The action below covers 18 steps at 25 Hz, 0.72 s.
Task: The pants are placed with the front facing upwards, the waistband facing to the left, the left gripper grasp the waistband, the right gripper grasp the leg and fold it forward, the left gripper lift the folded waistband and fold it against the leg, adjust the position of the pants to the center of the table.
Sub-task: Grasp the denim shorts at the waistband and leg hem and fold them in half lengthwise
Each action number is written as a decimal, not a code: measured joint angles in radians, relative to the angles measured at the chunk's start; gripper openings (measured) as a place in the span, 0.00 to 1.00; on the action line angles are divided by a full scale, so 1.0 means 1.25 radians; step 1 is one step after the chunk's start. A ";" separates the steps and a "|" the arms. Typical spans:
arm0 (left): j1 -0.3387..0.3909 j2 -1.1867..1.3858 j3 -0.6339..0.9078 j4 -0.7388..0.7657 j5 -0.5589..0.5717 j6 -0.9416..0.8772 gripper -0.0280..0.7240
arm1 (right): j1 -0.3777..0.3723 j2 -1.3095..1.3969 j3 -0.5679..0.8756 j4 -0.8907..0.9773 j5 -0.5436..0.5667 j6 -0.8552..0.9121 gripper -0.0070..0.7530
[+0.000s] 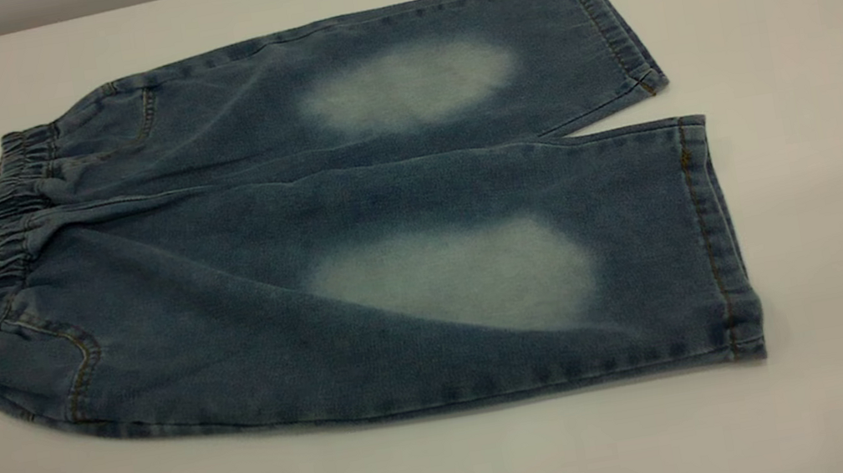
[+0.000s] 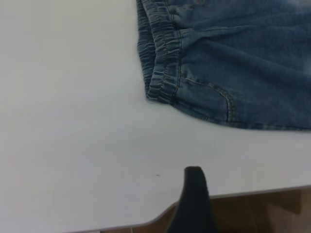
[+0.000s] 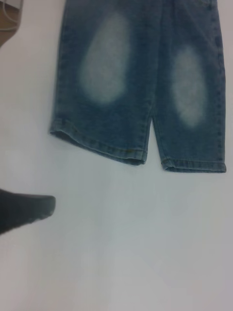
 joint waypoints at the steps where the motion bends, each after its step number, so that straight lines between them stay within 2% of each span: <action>1: 0.000 0.000 0.000 0.000 0.000 0.000 0.75 | 0.000 0.000 0.000 0.000 0.000 0.000 0.51; 18: 0.000 0.000 0.000 -0.006 0.000 0.000 0.75 | 0.000 0.000 0.000 0.000 0.000 0.000 0.51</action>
